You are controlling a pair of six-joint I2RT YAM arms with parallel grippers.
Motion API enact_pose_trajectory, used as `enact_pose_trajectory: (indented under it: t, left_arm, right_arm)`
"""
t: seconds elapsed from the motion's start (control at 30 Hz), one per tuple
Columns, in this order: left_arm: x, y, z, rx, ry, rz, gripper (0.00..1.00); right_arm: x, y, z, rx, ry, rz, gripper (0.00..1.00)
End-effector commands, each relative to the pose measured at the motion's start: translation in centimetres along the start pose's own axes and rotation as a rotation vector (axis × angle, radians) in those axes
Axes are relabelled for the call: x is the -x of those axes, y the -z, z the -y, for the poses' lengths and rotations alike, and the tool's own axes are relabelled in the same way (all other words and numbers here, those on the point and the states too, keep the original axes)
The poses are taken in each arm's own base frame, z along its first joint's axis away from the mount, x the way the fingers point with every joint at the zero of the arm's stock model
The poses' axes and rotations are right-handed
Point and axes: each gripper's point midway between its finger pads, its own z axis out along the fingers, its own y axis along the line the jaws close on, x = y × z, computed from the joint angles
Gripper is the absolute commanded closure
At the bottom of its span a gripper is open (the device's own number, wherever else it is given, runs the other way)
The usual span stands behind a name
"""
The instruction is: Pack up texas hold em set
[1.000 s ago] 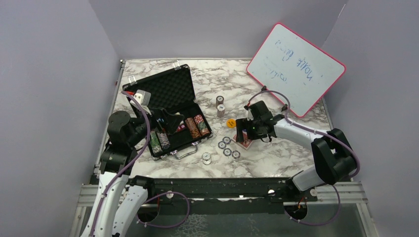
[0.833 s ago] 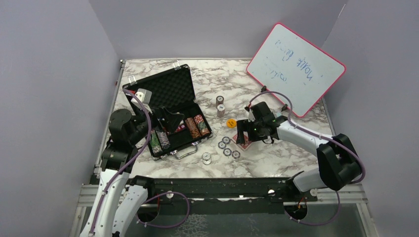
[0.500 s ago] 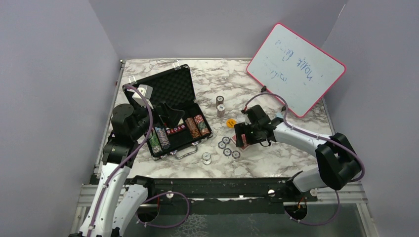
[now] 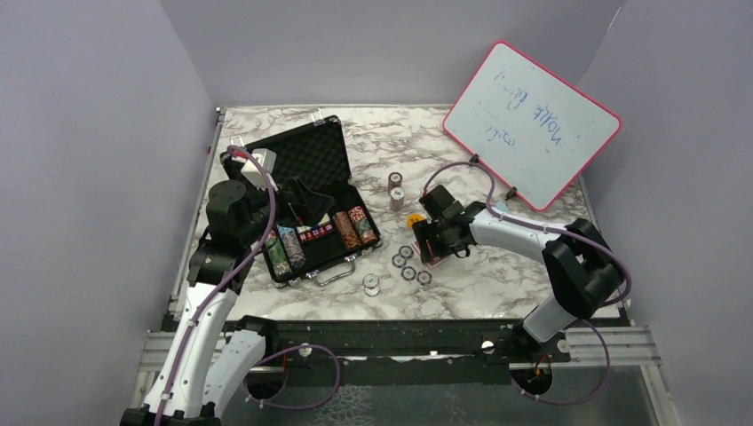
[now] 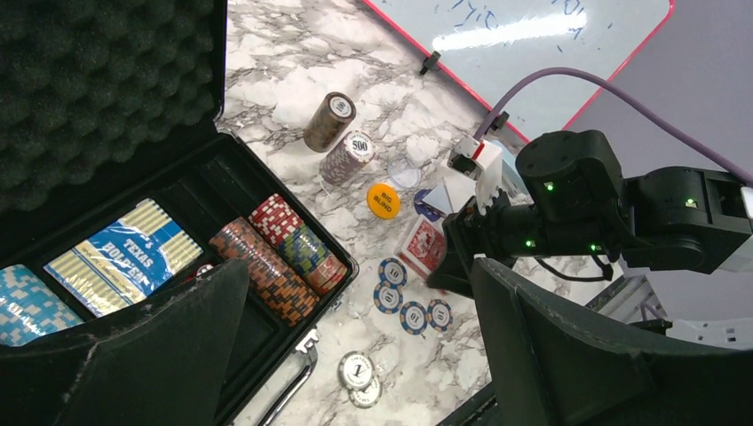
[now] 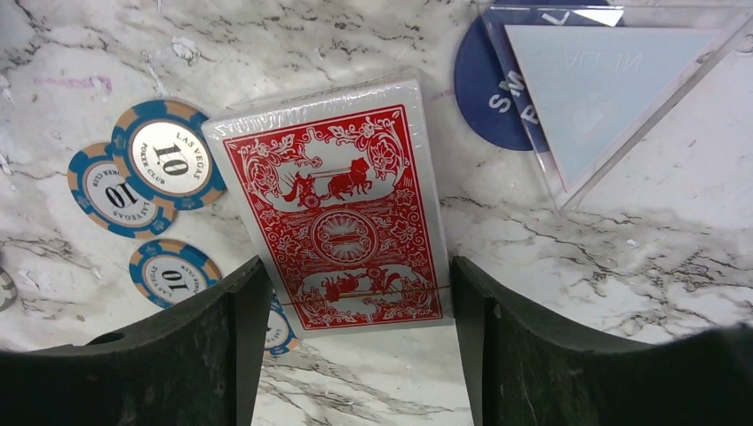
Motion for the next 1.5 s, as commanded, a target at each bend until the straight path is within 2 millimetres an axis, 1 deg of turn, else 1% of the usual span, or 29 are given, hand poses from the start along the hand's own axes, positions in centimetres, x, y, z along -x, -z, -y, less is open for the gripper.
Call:
enact_pose_trajectory:
  t: [0.0,0.07,0.2,0.27,0.4,0.5,0.6,0.67,0.73,0.83,0.9,0.97,1.0,1.07,1.2,1.23,1.27,1.37,1.4,1.43,1.47]
  left_arm:
    - [0.5,-0.2,0.5,-0.012,0.056,-0.006,0.01]
    - [-0.2,-0.5,0.5,-0.021,0.091,-0.037,0.01]
    - [-2.5,-0.9,1.6,-0.118,0.123,-0.148,0.01]
    - [-3.6,-1.1,1.7,-0.138,0.151,-0.19,0.01]
    - [-5.2,-1.8,2.1,-0.141,0.187,-0.23,0.01]
    - [-6.5,-3.1,3.5,-0.166,0.219,-0.257,0.01]
    - [-8.5,-4.6,5.5,-0.213,0.256,-0.291,0.01]
    - [-9.7,-5.4,6.6,-0.248,0.304,-0.308,0.01]
    - [-10.8,-5.9,7.3,-0.261,0.369,-0.328,0.01]
    - [-11.4,-6.1,8.6,-0.291,0.461,-0.356,0.01]
    - [-11.6,-6.1,9.2,-0.309,0.491,-0.374,0.02]
    - [-11.9,-6.2,9.6,-0.324,0.522,-0.402,0.09]
    - [-12.0,-6.2,9.9,-0.34,0.538,-0.414,0.17]
    - [-12.2,-6.2,10.3,-0.36,0.578,-0.439,0.28]
    - [-12.4,-6.4,10.6,-0.368,0.593,-0.472,0.44]
    - [-12.6,-6.6,10.5,-0.358,0.588,-0.484,0.46]
    - [-12.9,-6.8,10.4,-0.349,0.584,-0.498,0.52]
    - [-13.6,-7.1,10.3,-0.349,0.579,-0.532,0.75]
    - [-13.7,-7.0,10.3,-0.356,0.573,-0.534,0.85]
    - [-13.8,-7.0,10.2,-0.363,0.559,-0.53,0.96]
    - [-13.9,-7.0,10.1,-0.363,0.54,-0.525,1.0]
  right_arm:
    - [0.8,0.6,1.0,-0.073,0.041,0.004,0.46]
    - [1.5,1.5,0.9,-0.066,0.045,0.036,0.48]
    - [3.4,4.7,-0.1,0.005,0.05,0.159,0.49]
    - [4.0,6.1,-1.2,0.078,0.075,0.215,0.49]
    - [4.9,8.8,-4.3,0.269,0.128,0.293,0.49]
    - [5.0,10.3,-6.2,0.389,0.16,0.341,0.49]
    - [5.1,11.8,-7.9,0.496,0.227,0.404,0.49]
    - [5.3,13.1,-8.8,0.545,0.276,0.46,0.49]
    - [5.7,14.5,-9.6,0.59,0.316,0.513,0.49]
    - [5.9,16.1,-10.5,0.634,0.368,0.563,0.49]
    - [5.9,16.3,-10.6,0.638,0.383,0.57,0.49]
    - [5.7,16.3,-10.9,0.646,0.391,0.562,0.49]
    - [5.5,16.1,-11.1,0.652,0.397,0.554,0.49]
    - [5.2,15.8,-11.5,0.658,0.409,0.538,0.49]
    - [4.8,15.0,-11.6,0.643,0.411,0.52,0.49]
    - [4.7,15.0,-11.7,0.643,0.414,0.517,0.49]
    - [4.7,15.2,-11.8,0.649,0.419,0.515,0.49]
    - [4.6,15.4,-12.1,0.66,0.43,0.511,0.49]
    - [4.6,15.3,-12.1,0.659,0.424,0.507,0.49]
    - [4.8,15.2,-12.0,0.651,0.406,0.5,0.48]
    - [5.0,15.2,-11.9,0.637,0.378,0.489,0.42]
